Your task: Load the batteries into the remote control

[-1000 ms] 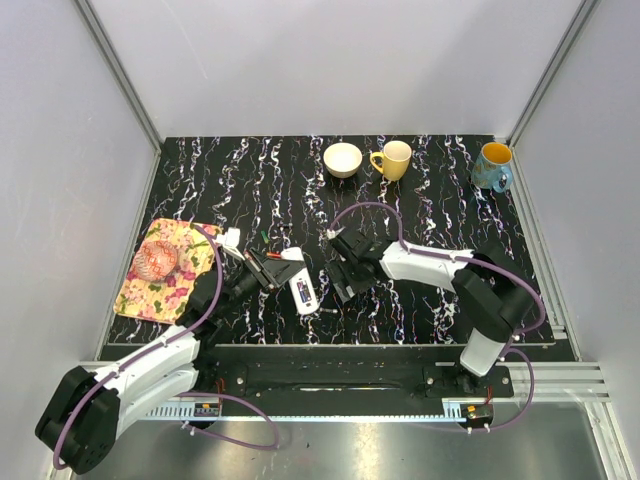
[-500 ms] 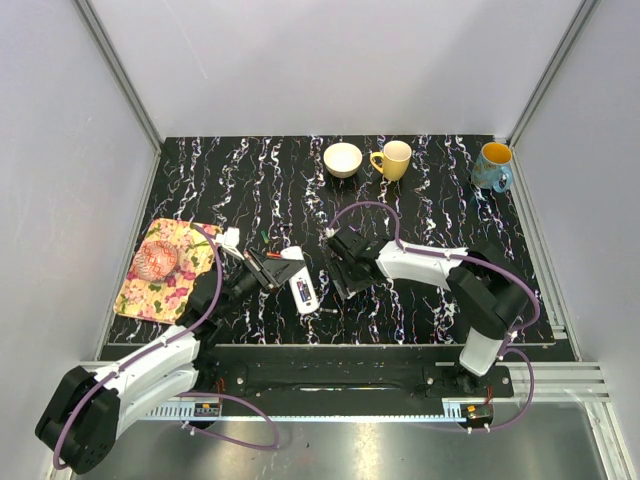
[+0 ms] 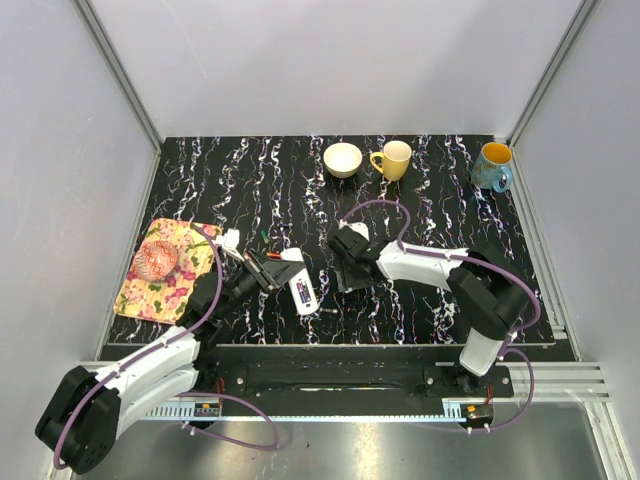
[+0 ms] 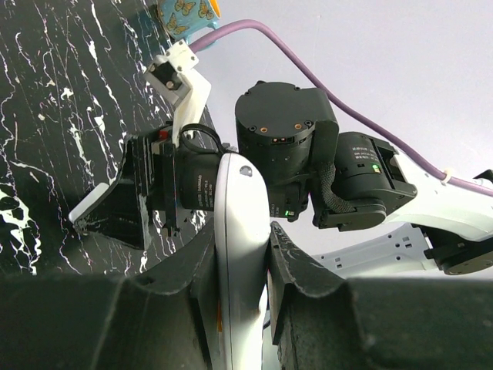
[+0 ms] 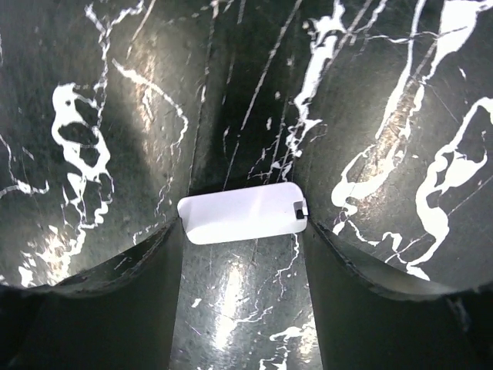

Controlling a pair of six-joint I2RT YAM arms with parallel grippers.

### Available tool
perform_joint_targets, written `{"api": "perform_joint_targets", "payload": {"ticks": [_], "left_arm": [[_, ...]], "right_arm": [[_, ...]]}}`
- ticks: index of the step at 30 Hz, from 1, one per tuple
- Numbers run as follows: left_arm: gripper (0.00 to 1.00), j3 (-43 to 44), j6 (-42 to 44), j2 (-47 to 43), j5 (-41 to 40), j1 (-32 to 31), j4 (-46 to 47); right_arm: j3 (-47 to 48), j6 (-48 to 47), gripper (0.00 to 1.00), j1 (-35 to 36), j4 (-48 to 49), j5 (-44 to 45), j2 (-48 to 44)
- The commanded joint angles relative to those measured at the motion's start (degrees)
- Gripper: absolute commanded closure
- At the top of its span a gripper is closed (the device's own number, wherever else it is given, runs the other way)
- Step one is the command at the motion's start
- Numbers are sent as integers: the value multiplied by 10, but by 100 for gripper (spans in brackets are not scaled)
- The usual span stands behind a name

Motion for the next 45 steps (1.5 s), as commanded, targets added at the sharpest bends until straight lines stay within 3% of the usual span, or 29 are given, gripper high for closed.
{"api": "perform_joint_targets", "payload": {"ticks": [1,10,13,18,24,28,31,38,41,42,45], "left_arm": [[100,-5,-12,-14,3,3,45],[100,-5,7,-83,-26,3,-37],[100,-6,5,-83,-27,2,-39],[100,-3,7,-87,-27,3,-42],[100,-6,7,-79,-29,3,-24],[100,-15,-2,-71,-36,2,-5],[100,-10,-3,-68,-31,2,-5],[100,5,10,-103,-30,3,-59],[100,1,12,-118,-35,2,-72],[100,0,12,-119,-36,3,-75],[100,-1,12,-121,-36,3,-75]], "right_arm": [[-29,139,40,-12,8,55,15],[-22,317,36,-63,62,34,69],[-3,361,30,-63,65,41,82],[58,284,7,-59,0,73,85],[44,93,0,-58,-19,112,1],[47,36,8,-62,-6,155,-25],[78,17,22,-70,-5,158,-7],[134,9,34,-79,-2,135,67],[141,0,45,-82,10,122,81],[142,-4,56,-82,13,118,84],[136,-13,73,-82,25,98,86]]}}
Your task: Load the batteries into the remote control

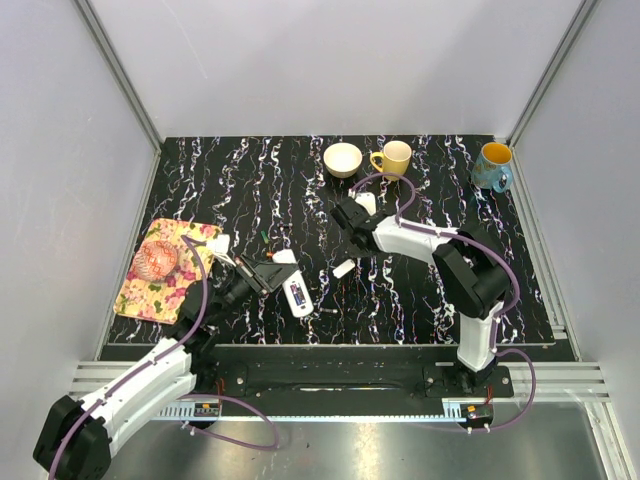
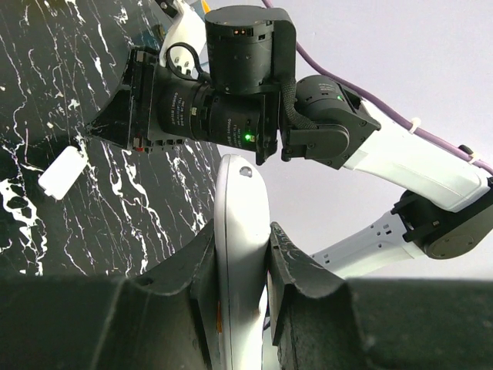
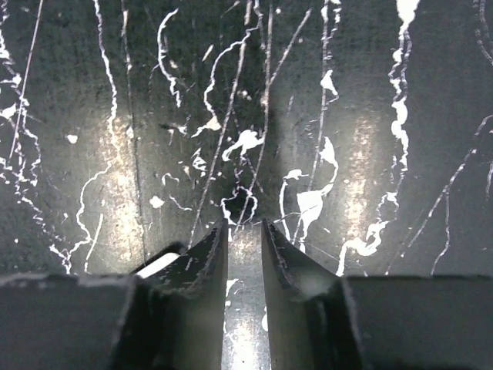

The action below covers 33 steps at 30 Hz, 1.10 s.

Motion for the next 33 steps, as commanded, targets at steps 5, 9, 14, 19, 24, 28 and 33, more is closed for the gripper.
{"api": "perform_joint_targets", "payload": {"ticks": [5,9,14,19,24,28,33], "left_arm": [[100,13,7,6,-4,3,25],[100,11,4,20,-1,3,42],[100,8,1,22,-2,3,46],[100,5,1,22,-1,3,47],[100,1,0,26,0,3,54],[100,0,-2,35,2,3,64],[100,3,-2,39,3,2,66]], "right_arm": [[-14,-20,77,-3,66,-38,-18],[-20,-26,76,-3,100,-64,-23],[-3,-37,82,-3,96,-98,-2],[-42,-24,100,-3,86,-107,-16],[-129,13,100,-1,107,-136,-60],[-174,36,100,17,122,-146,-106],[-190,43,100,58,128,-151,-125]]}}
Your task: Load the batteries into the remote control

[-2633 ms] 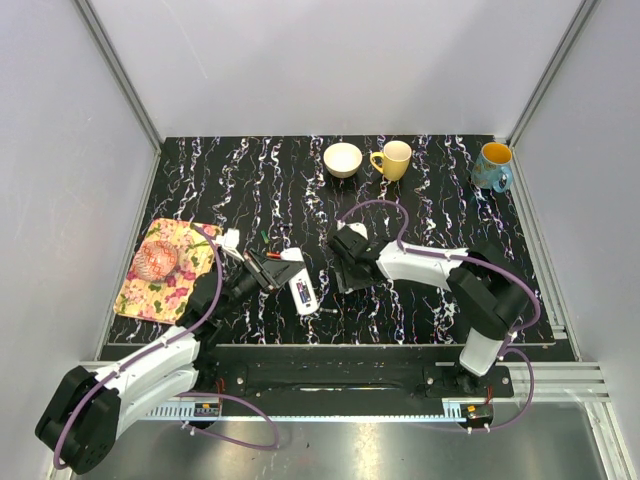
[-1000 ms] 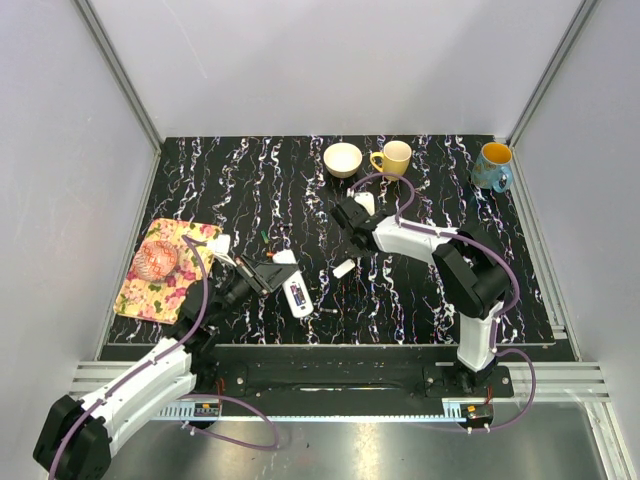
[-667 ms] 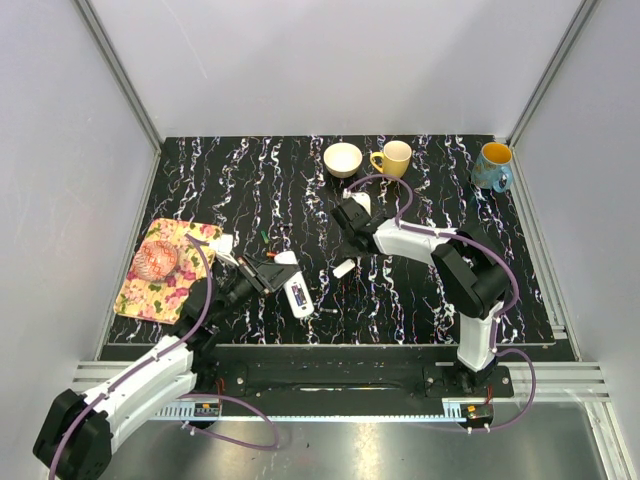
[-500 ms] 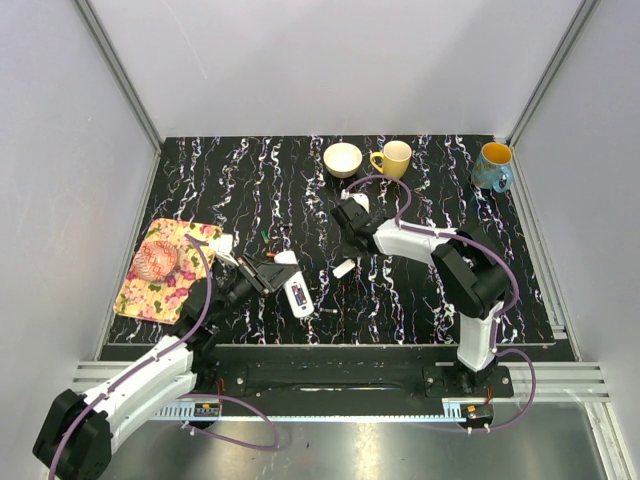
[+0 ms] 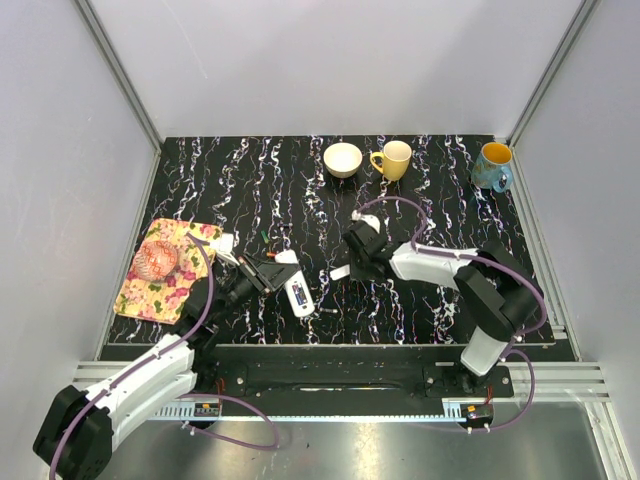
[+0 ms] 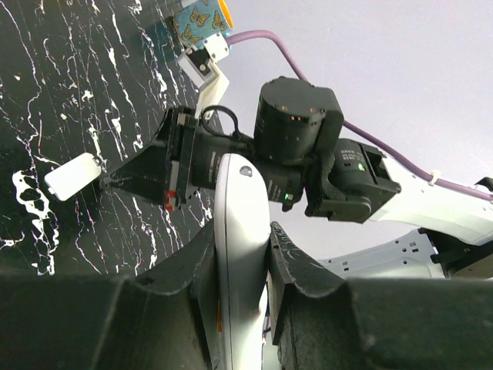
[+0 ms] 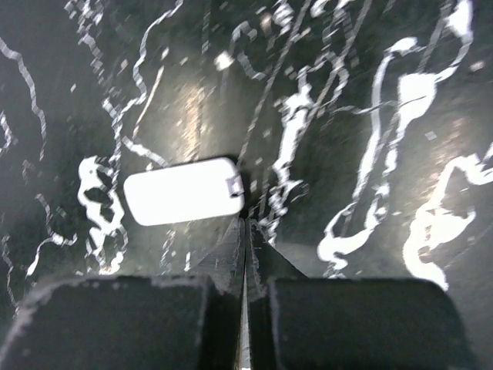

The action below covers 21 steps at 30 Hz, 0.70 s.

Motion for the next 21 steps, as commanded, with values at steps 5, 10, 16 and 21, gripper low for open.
{"api": "perform_joint_targets", "payload": {"ticks": [5,10,16,21], "left_arm": [[100,1,-3,-4,3,3,48],[100,0,-3,-3,2,2,49],[100,-2,-5,-7,4,3,48],[100,0,-1,-20,0,3,32]], "right_arm": [[-16,39,100,46,-35,2,-45],[-13,32,97,56,-27,-53,-58],[34,16,98,60,-34,-67,5],[75,12,99,60,-36,-49,47]]}}
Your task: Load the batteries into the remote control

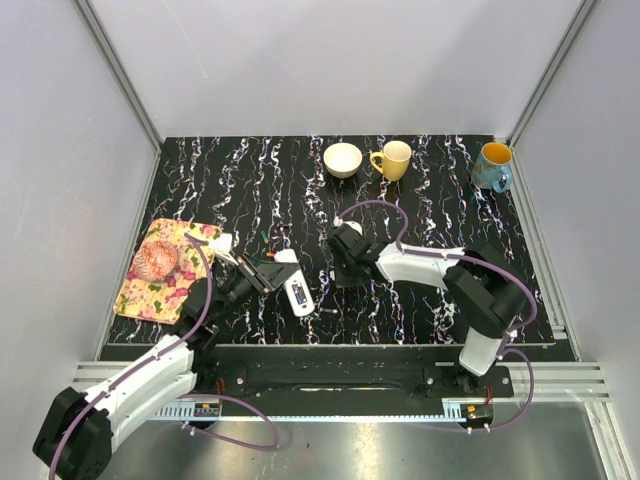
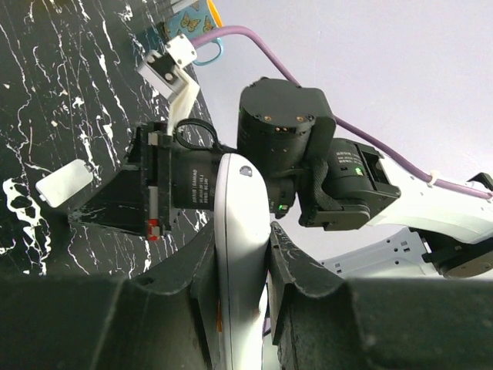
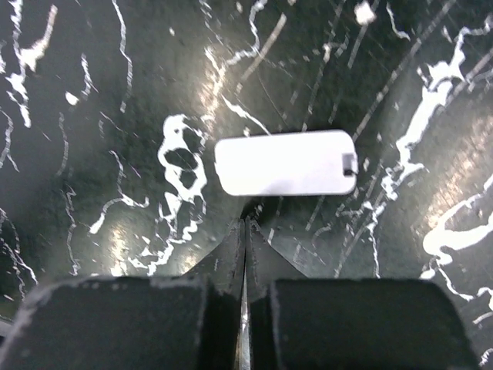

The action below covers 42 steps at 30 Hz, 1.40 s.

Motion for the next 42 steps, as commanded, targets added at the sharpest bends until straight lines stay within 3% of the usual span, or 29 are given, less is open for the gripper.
{"api": "perform_joint_targets", "payload": {"ticks": [1,10,25,29,33,37,42], "left_arm": [[100,0,-1,-17,-2,3,22],[100,3,4,-11,-2,3,21],[100,10,6,28,-7,3,40],[100,17,8,34,-5,2,41],[100,20,11,36,-6,3,40],[100,22,9,53,3,3,61],[100,20,4,68,11,2,82]], "right_arm": [[47,-13,100,4,-5,12,37],[95,-7,100,-25,-17,48,85],[159,-36,100,-98,-14,31,125],[181,-69,88,-99,-26,15,114],[157,-101,45,-99,-22,5,58],[153,-143,35,-99,-69,42,39],[127,-154,30,-99,-82,52,13]]}}
